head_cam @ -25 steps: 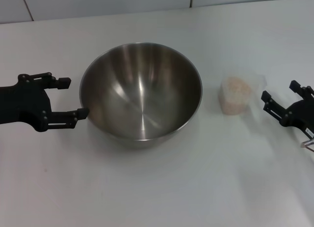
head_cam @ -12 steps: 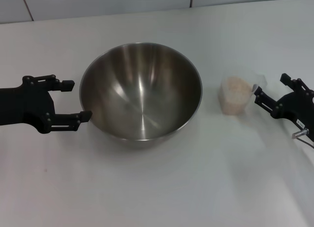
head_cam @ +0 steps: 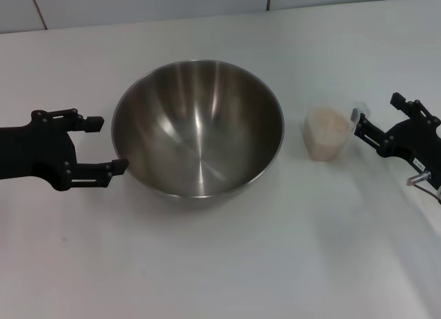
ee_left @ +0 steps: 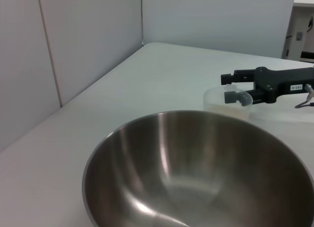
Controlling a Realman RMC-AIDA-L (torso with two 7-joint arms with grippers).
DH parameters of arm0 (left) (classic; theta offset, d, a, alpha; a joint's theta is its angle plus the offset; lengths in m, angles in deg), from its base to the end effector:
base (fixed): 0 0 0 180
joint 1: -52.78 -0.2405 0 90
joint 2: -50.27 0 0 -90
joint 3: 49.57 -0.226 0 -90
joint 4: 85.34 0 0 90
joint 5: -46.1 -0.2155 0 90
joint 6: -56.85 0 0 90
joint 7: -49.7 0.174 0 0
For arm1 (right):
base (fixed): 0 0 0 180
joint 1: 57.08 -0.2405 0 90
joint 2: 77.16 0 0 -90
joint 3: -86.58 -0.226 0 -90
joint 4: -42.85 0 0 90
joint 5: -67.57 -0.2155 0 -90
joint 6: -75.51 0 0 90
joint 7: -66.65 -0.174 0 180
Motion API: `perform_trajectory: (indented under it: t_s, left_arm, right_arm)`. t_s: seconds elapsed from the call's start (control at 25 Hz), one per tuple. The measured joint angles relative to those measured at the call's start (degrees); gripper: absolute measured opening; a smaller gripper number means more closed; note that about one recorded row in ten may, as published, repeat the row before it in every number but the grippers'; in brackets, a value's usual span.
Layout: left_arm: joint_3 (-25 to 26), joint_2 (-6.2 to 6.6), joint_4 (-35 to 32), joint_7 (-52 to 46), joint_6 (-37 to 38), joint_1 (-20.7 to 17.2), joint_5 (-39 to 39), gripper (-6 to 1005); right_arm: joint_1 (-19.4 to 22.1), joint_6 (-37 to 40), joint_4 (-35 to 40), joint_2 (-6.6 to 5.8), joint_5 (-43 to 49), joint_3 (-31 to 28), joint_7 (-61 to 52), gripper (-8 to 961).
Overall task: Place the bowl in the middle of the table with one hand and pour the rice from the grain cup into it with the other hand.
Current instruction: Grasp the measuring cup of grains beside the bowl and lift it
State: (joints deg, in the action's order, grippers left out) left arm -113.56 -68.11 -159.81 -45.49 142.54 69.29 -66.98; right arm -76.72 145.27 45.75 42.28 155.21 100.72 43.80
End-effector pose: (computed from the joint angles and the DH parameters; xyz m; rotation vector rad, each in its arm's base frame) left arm -0.2011 0.3220 0.0246 -2.7758 -0.3496 -0.2837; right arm 0.3469 0.2971 -0.0230 -1.8360 0.6416 0.6087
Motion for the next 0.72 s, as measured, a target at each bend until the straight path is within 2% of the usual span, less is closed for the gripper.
perform_trajectory:
  t_s: [0.48, 0.72]
  left_arm:
    - [-0.8, 0.0, 0.5, 0.0, -0.1, 0.1, 0.0, 827]
    - [-0.8, 0.0, 0.5, 0.0, -0.1, 0.1, 0.0, 827]
  right_arm:
    - [0.0, 1.1, 0.0, 0.0, -0.2, -1.6, 0.1, 833]
    - [-0.2, 1.1, -0.3, 0.03, -0.2, -1.5, 1.2, 716]
